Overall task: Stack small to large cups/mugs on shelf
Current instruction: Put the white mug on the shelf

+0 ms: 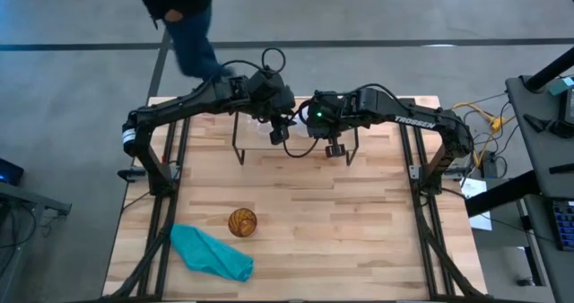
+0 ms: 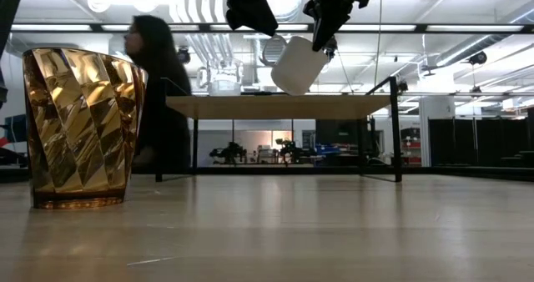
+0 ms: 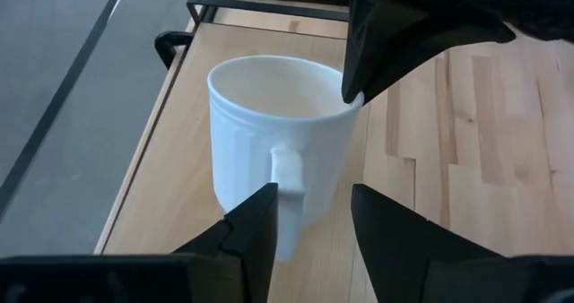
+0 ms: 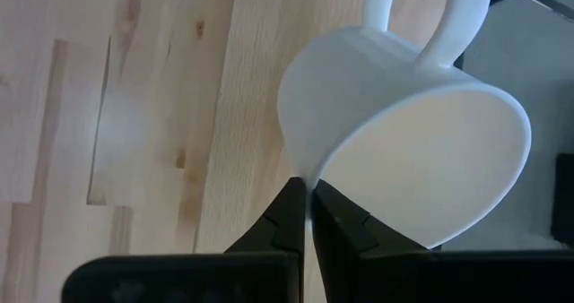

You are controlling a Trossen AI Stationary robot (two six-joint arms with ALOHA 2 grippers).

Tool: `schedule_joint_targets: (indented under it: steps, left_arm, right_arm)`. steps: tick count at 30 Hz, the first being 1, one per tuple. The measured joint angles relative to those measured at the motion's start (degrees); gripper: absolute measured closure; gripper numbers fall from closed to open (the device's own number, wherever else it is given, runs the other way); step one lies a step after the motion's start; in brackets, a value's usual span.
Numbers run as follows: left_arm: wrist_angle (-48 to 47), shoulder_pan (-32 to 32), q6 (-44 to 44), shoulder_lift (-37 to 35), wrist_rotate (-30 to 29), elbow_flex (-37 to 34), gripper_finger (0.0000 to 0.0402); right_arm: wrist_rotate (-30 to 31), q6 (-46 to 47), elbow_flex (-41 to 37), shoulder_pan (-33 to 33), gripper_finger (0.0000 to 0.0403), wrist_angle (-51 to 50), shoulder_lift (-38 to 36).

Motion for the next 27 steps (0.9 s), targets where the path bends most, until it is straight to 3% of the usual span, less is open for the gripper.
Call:
schedule_joint_targets:
  steps: [27]
  left_arm:
    - [2.1,-0.1,0.1,1.7,0.3,0.0,0.0272]
  right_arm:
    - [-1.5,0.4,-0.2,-0.1,0.0394,-0.1,0.0]
